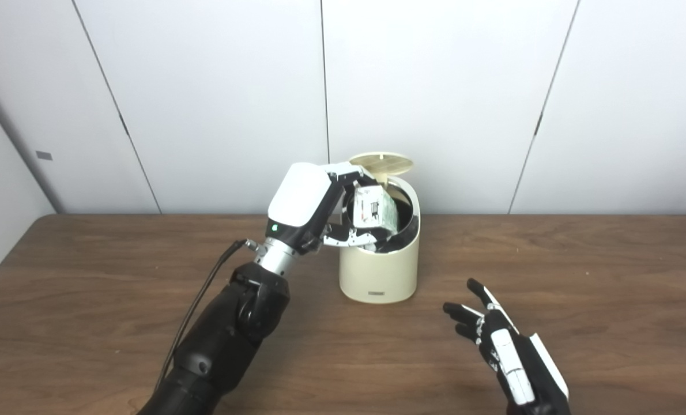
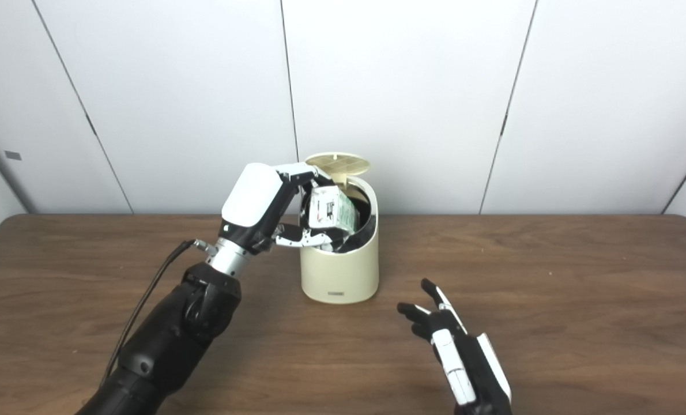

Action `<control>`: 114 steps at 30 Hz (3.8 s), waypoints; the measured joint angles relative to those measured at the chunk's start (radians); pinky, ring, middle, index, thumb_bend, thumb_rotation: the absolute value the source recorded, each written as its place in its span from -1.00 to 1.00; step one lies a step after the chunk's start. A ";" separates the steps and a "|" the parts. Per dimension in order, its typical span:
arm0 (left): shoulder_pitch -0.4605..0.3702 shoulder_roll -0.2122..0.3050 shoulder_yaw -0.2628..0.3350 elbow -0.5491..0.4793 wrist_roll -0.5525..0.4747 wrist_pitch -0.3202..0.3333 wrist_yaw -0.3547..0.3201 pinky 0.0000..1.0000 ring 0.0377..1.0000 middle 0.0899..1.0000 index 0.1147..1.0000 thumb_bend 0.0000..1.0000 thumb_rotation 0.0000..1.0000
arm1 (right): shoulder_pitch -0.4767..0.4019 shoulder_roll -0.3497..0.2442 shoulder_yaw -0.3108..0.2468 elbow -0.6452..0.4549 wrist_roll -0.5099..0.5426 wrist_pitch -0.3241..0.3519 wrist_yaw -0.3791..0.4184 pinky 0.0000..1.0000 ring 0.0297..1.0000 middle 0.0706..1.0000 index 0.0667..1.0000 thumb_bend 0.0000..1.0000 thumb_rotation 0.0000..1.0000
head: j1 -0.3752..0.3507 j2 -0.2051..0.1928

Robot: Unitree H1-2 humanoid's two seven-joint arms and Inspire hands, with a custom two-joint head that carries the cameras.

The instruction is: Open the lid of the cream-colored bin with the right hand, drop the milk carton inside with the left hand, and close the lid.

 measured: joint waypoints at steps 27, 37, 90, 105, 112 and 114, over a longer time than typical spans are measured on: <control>0.036 -0.028 0.045 -0.084 -0.079 0.075 -0.085 -0.13 -0.07 0.09 -0.06 0.40 -0.84 | 0.000 -0.002 0.001 -0.003 -0.002 0.000 0.001 0.72 0.71 0.54 0.84 0.10 0.95 | -0.002 0.006; 0.110 -0.041 0.078 -0.212 -0.177 0.030 -0.104 -0.28 -0.19 -0.04 -0.15 -0.05 -1.00 | 0.000 -0.007 -0.001 -0.003 -0.005 0.000 0.001 0.71 0.70 0.53 0.85 0.09 0.97 | 0.000 0.006; 0.592 -0.171 0.325 -0.688 -0.694 0.577 -0.379 0.82 0.84 0.87 0.86 0.16 1.00 | -0.682 -0.189 0.077 0.305 -0.576 0.065 0.002 0.82 1.00 0.96 0.67 0.09 0.79 | -0.015 0.032; 0.627 -0.206 0.345 -0.646 -0.753 0.539 -0.360 0.85 0.85 0.88 0.85 0.18 1.00 | -0.785 -0.225 0.178 0.351 -0.686 0.080 0.146 0.93 1.00 0.93 0.55 0.08 0.79 | -0.009 0.029; 0.627 -0.208 0.347 -0.640 -0.757 0.539 -0.343 0.85 0.84 0.84 0.85 0.16 1.00 | -0.778 -0.217 0.219 0.350 -0.709 0.079 0.169 0.95 1.00 0.95 0.49 0.14 0.84 | -0.011 0.029; 0.626 -0.207 0.345 -0.636 -0.757 0.539 -0.343 0.86 0.84 0.84 0.84 0.16 1.00 | -0.772 -0.216 0.225 0.343 -0.711 0.079 0.178 0.96 1.00 0.96 0.50 0.12 0.82 | -0.015 0.029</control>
